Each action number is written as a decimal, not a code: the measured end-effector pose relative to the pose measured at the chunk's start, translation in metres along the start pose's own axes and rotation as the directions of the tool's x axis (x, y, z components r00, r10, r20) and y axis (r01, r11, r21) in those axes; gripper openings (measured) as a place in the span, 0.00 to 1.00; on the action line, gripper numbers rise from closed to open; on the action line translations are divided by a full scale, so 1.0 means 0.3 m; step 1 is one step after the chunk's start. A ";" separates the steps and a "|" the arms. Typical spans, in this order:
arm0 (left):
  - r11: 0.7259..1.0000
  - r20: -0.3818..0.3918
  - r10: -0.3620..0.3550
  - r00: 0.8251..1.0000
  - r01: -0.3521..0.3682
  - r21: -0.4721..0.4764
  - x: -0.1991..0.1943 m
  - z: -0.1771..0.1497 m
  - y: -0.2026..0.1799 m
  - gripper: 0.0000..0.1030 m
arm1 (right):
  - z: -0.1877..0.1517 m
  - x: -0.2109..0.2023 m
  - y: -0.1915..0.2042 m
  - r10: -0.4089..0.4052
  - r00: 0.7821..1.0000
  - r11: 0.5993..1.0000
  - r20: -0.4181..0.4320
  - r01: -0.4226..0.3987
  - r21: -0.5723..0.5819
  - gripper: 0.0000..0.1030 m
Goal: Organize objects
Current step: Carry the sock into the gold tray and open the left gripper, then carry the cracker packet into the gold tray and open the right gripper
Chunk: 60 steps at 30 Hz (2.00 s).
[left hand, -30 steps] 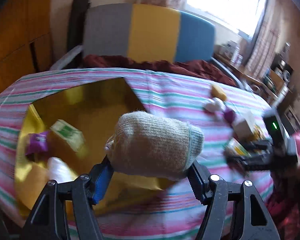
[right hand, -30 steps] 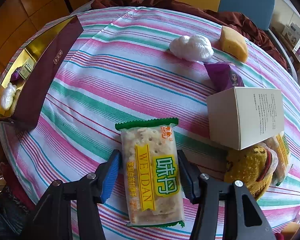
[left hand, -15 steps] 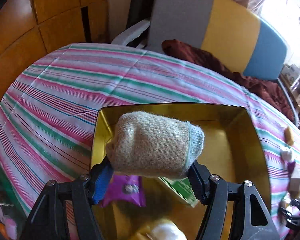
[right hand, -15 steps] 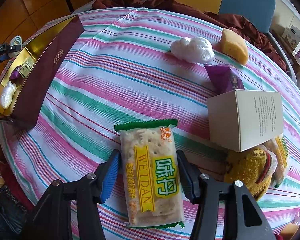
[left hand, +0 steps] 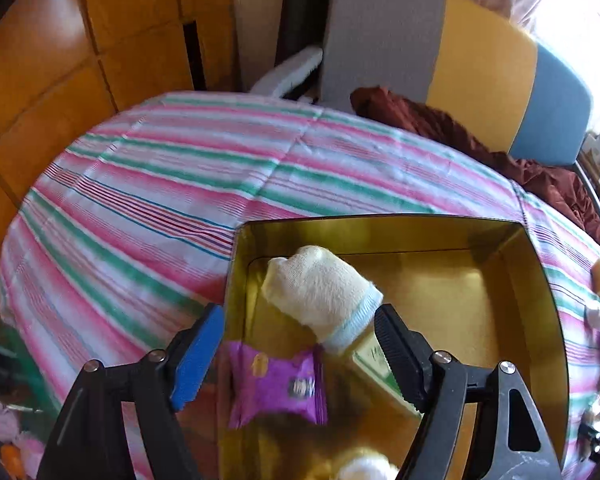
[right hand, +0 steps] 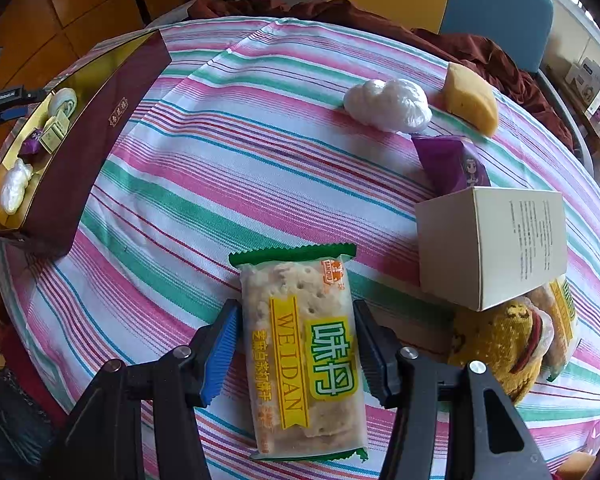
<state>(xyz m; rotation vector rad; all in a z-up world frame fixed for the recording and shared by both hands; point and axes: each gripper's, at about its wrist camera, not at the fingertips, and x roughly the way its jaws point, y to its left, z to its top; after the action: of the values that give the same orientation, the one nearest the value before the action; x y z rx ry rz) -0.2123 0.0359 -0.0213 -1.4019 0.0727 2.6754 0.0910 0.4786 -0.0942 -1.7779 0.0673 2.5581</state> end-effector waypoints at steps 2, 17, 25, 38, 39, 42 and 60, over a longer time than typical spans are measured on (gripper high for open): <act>1.000 0.062 0.005 0.998 -0.006 0.007 -0.087 -0.041 -0.005 0.76 | -0.004 -0.002 -0.006 -0.004 1.000 1.000 0.001 0.004 -0.002 0.54; 0.999 0.267 0.018 0.963 -0.030 0.039 -0.441 -0.349 -0.049 0.79 | -0.002 -0.088 -0.020 -0.022 0.997 0.992 0.080 0.012 0.124 0.46; 0.999 0.245 0.019 0.969 -0.026 0.024 -0.452 -0.423 -0.019 0.79 | 0.337 -0.217 0.376 0.099 0.972 0.993 0.214 -0.112 0.046 0.46; 0.997 0.257 0.053 0.965 -0.065 0.041 -0.466 -0.464 0.009 0.79 | 0.677 -0.128 0.897 0.244 0.949 0.959 0.198 -0.206 -0.195 0.46; 0.997 0.259 0.056 0.964 -0.069 0.043 -0.466 -0.466 0.012 0.79 | 0.696 -0.115 0.936 0.246 0.950 0.956 0.192 -0.205 -0.211 0.46; 0.996 0.269 0.062 0.961 -0.078 0.047 -0.467 -0.467 0.017 0.79 | 0.742 -0.077 1.050 0.246 0.953 0.946 0.176 -0.196 -0.258 0.46; 0.998 0.278 0.050 0.959 -0.061 0.030 -0.471 -0.466 0.034 0.80 | 0.768 -0.002 1.170 0.313 0.946 0.923 0.085 -0.282 -0.262 0.52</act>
<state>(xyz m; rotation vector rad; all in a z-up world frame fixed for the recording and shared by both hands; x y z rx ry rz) -0.0201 0.0001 0.0149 -1.0160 0.1385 2.8700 -0.1404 0.1398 -0.0060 -1.8010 0.0192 3.0092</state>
